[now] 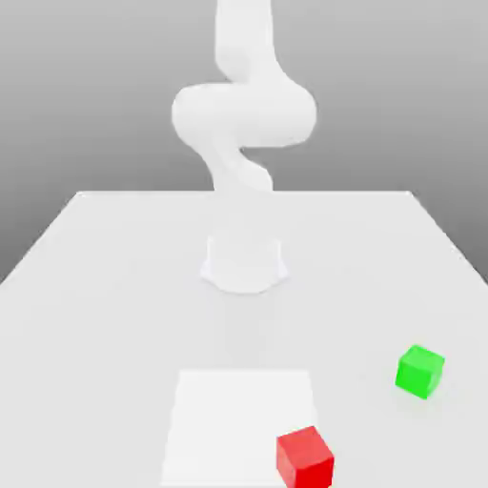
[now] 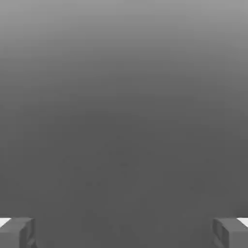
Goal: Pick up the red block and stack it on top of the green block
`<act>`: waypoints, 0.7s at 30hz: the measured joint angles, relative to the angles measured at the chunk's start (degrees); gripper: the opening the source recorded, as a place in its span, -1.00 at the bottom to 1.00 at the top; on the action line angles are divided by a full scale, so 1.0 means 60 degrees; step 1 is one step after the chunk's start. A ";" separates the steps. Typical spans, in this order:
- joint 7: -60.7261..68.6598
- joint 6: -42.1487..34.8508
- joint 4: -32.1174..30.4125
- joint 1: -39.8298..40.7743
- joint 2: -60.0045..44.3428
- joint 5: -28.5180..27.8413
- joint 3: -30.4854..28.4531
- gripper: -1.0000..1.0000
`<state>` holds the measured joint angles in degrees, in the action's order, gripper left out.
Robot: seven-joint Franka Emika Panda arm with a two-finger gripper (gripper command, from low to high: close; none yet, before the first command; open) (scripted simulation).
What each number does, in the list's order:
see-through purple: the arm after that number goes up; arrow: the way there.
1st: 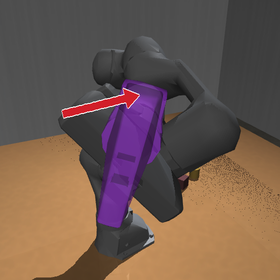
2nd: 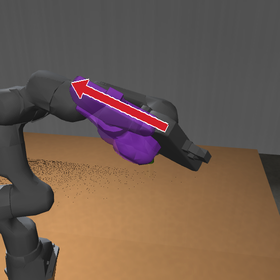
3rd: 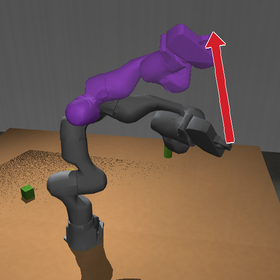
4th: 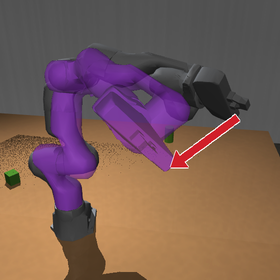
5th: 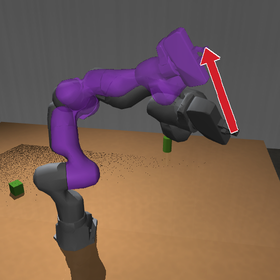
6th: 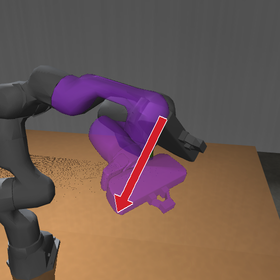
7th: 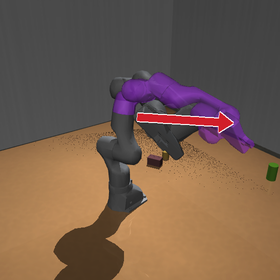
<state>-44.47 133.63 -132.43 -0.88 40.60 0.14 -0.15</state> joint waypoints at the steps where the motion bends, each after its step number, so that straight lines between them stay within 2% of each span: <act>1: 0.0100 0.0133 -0.0047 -0.0061 -0.0376 0.0012 -0.0008 0.00; 21: 0.1832 0.2588 -0.0911 -0.0962 -0.7329 0.0078 0.0124 0.00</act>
<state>-33.48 149.16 -137.90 -6.65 -3.37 0.61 0.60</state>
